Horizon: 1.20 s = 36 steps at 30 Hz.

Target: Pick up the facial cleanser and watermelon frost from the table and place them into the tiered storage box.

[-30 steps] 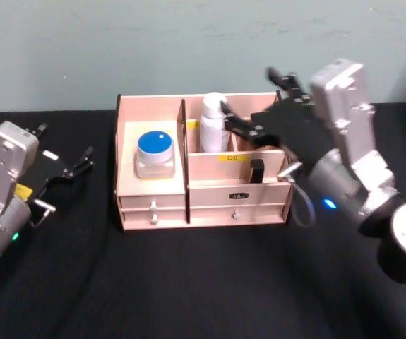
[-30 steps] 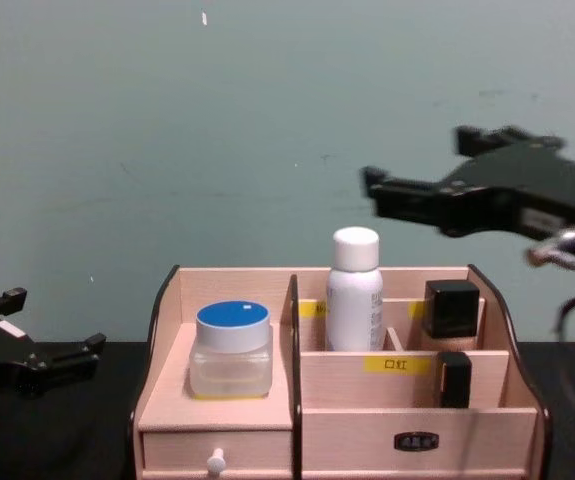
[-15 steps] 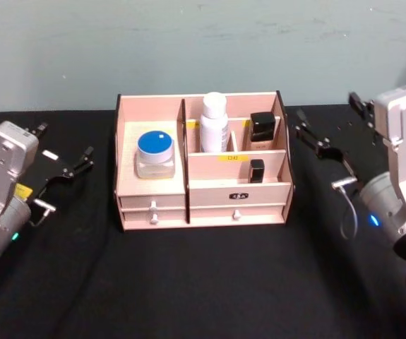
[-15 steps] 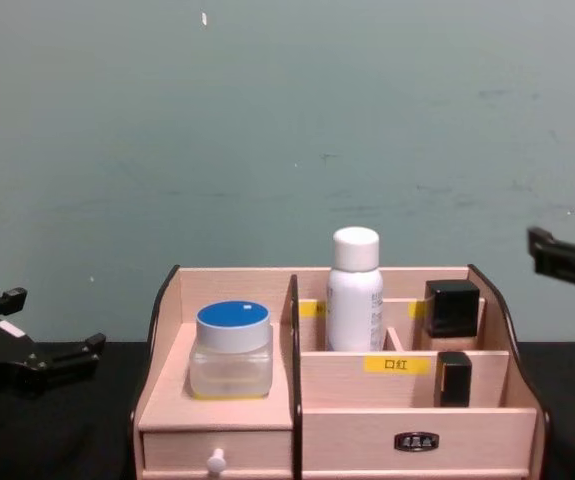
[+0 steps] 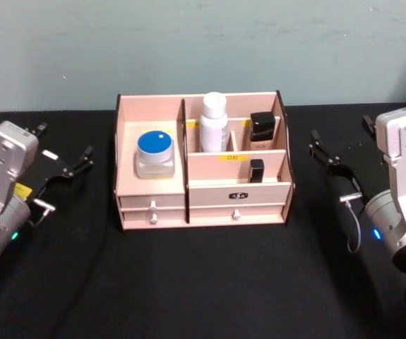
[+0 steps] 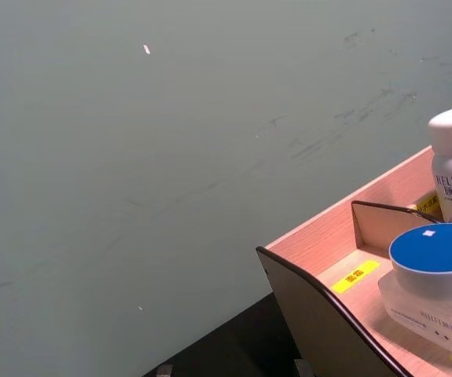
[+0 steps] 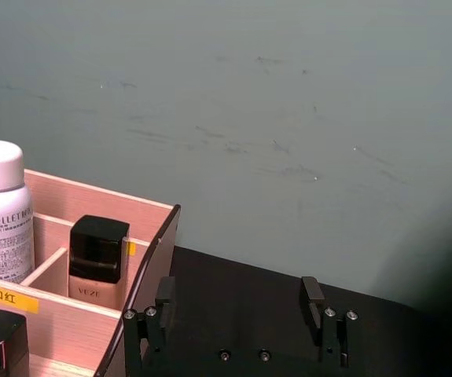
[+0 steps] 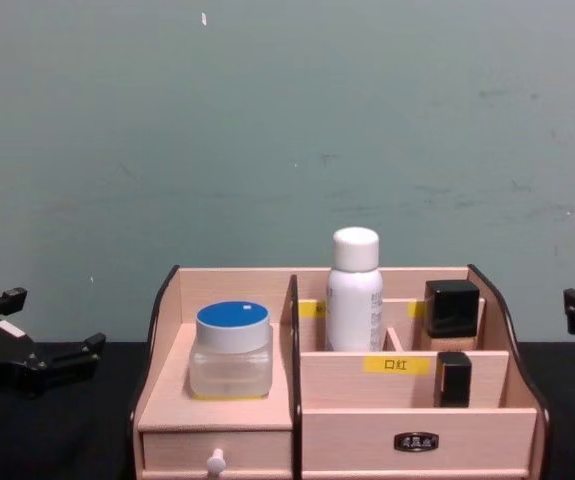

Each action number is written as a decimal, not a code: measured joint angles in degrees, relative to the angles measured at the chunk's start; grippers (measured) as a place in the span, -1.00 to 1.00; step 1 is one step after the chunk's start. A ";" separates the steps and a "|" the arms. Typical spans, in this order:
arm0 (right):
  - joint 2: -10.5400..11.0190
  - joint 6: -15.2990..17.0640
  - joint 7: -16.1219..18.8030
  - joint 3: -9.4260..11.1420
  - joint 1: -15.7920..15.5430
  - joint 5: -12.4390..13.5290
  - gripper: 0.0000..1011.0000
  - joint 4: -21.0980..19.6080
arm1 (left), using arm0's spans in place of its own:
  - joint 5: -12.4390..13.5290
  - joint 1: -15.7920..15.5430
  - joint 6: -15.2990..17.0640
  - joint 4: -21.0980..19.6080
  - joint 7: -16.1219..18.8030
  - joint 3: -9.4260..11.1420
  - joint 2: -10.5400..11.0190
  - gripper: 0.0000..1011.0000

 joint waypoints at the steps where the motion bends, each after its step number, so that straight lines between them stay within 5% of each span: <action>1: 0.00 0.00 0.00 -0.01 0.00 0.01 0.98 -0.03 | 0.00 0.00 0.00 0.00 0.00 0.00 0.00 0.98; 36: 0.20 0.03 0.00 -0.14 0.03 0.20 0.98 -0.60 | 0.00 0.00 0.00 0.00 0.00 0.00 0.00 0.98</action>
